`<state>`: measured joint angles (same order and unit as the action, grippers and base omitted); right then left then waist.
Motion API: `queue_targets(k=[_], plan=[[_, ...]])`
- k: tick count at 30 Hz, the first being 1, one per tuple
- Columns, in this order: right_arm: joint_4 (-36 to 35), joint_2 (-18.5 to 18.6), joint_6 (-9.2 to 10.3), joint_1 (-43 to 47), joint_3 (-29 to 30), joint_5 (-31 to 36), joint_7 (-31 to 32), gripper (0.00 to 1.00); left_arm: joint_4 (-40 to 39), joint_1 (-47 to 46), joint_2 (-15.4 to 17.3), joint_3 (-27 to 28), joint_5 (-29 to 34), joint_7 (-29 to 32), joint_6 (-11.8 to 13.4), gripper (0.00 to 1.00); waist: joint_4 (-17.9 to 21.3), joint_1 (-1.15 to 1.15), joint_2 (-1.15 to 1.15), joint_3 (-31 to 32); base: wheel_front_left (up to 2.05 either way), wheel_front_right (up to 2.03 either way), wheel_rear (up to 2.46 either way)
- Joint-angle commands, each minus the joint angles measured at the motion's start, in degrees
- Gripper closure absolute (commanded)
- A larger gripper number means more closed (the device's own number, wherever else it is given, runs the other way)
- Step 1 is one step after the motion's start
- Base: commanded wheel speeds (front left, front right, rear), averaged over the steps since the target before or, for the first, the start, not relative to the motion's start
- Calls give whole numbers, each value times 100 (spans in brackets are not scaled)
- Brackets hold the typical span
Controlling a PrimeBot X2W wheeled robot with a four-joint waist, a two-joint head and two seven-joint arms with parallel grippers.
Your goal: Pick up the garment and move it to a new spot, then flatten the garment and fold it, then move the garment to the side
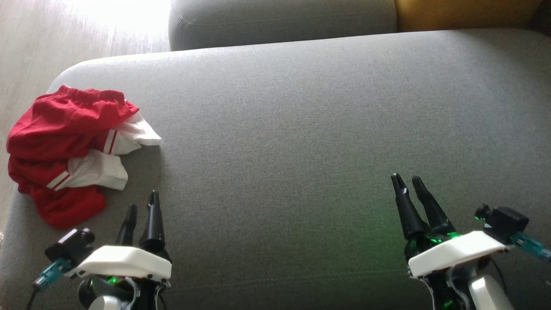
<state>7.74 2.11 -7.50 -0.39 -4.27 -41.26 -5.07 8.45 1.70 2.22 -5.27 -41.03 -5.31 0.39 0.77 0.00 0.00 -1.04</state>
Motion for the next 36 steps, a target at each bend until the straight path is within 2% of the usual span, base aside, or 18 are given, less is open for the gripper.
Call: queue_targets(k=[1,24,36], plan=[[-268,52,1,-289,-131,232,-100,0,-266,-322,107,21,240,-83,49,0,0,0,0,2,0,0,0],[-439,63,1,-348,-432,1845,-489,0,-776,-435,397,-614,1988,-469,653,0,19,0,0,-48,0,0,0],[-652,68,1,-403,-572,2644,-674,0,-983,-493,509,-857,2710,-653,884,0,20,0,0,-137,0,0,0]])
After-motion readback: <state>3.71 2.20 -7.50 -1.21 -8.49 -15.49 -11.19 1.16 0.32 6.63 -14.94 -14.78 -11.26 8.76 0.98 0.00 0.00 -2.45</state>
